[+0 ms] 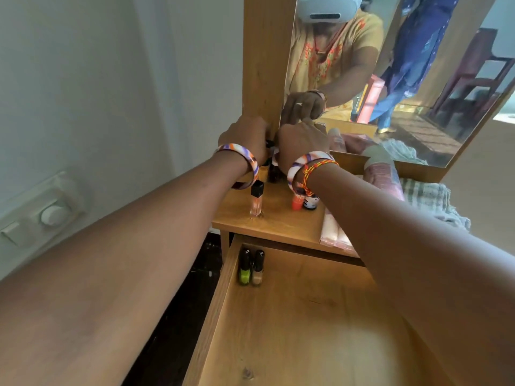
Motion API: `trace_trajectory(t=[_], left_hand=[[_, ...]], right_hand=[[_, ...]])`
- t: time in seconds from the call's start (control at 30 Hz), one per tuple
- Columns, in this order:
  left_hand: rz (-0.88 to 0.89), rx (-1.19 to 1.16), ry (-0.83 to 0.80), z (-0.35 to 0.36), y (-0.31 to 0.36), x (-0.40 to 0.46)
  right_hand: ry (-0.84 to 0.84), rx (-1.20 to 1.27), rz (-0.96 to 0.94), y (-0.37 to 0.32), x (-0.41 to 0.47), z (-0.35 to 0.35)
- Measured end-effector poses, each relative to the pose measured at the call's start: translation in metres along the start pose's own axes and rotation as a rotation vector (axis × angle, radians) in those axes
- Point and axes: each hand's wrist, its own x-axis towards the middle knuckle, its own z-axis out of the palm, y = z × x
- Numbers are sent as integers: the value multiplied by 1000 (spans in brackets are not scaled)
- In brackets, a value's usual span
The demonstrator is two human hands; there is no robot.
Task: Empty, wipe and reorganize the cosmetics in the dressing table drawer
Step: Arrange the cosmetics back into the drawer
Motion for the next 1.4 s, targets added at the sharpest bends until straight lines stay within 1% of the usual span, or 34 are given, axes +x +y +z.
trace_trajectory(t=[0.17,0.27,0.37,0.53,0.6,0.73,0.8,0.93,1.1,1.23,1.4], left_hand=[[14,-15,56,-4,4,-7],[17,-25,74,-14,5,-11],[12,-40,113,-36,9,-14],[76,-74,171,-87,24,-31],[107,-82,167,-105,31,-44],[114,-111,36,-129,41,-77],[97,-112,-54,-130,42,-93],[46,-93,-243,-111,36,-121],[-6,-75,-380,-74,20,-149],[-54,-48,-429,-43,9,-160],[-96,-34,-394,-11,-1,-169]], right_hand=[[-5,54,14,-6,-2,1],[31,68,9,-9,-8,-7],[94,93,20,-7,-15,-26],[217,159,40,-5,-36,-66],[224,207,57,-4,-49,-80],[149,329,94,-6,-79,-94],[73,368,106,-9,-96,-92],[-85,434,144,-13,-125,-68],[-219,531,181,-14,-150,-21],[-260,587,245,-16,-160,13],[-256,620,284,-17,-168,43]])
